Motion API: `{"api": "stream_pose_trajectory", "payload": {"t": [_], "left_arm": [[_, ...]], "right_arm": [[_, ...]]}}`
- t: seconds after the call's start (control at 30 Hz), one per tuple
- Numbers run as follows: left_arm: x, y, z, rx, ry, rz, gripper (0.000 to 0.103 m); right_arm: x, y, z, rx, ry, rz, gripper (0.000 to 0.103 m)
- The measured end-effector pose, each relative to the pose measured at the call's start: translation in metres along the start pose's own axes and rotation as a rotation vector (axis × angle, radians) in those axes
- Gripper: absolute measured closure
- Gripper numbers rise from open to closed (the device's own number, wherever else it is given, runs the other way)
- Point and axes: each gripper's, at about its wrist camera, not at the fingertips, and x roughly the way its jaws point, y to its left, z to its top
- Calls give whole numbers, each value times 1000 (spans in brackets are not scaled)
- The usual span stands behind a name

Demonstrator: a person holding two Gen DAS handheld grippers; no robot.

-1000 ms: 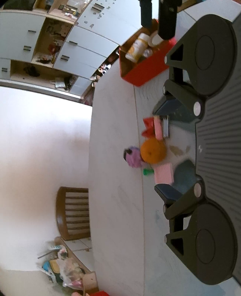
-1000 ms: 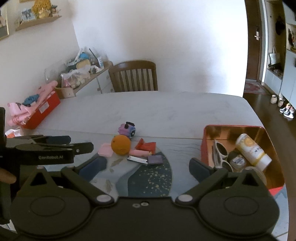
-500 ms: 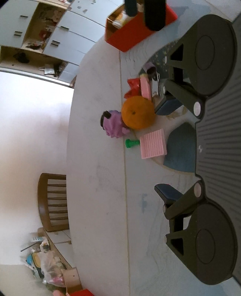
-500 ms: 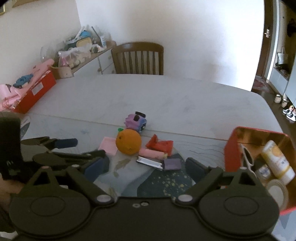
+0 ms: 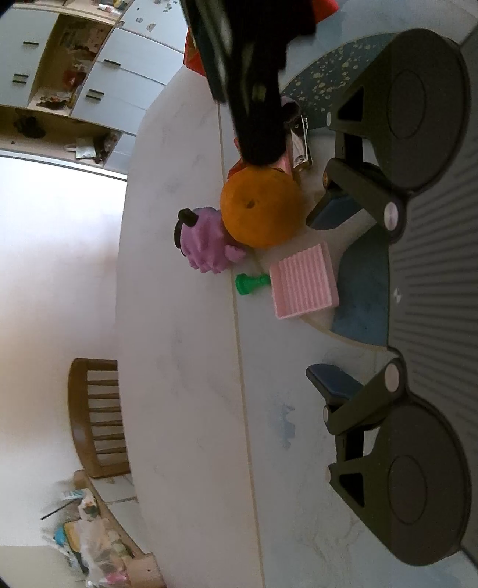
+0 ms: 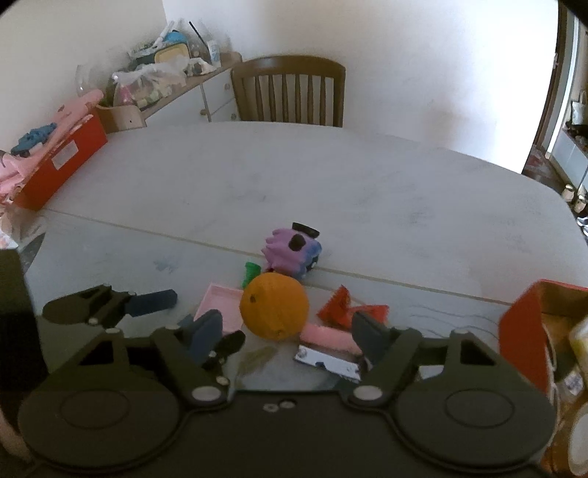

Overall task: Organize rigid objects
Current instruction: 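Move both tools toward the orange and pink items, then grasp the pink square pad with the left tool while the right tool grasps the orange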

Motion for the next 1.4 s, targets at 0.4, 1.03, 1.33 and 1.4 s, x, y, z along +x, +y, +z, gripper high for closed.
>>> {"api": "stream_pose_trajectory", "payload": {"t": [0.4, 1.03, 1.33, 1.4], "left_arm": [[0, -12, -5, 50, -44, 45, 51], [-11, -5, -2, -8, -34, 35, 62], [-31, -8, 5, -50, -33, 15, 62], [-38, -9, 9, -54, -41, 8, 62]], "right_arm": [[39, 12, 13, -15, 61, -8, 39], [30, 7, 4, 54, 74, -24, 51], [-3, 0, -8, 79, 41, -22, 51], [-12, -3, -11, 93, 31, -22, 51]]}}
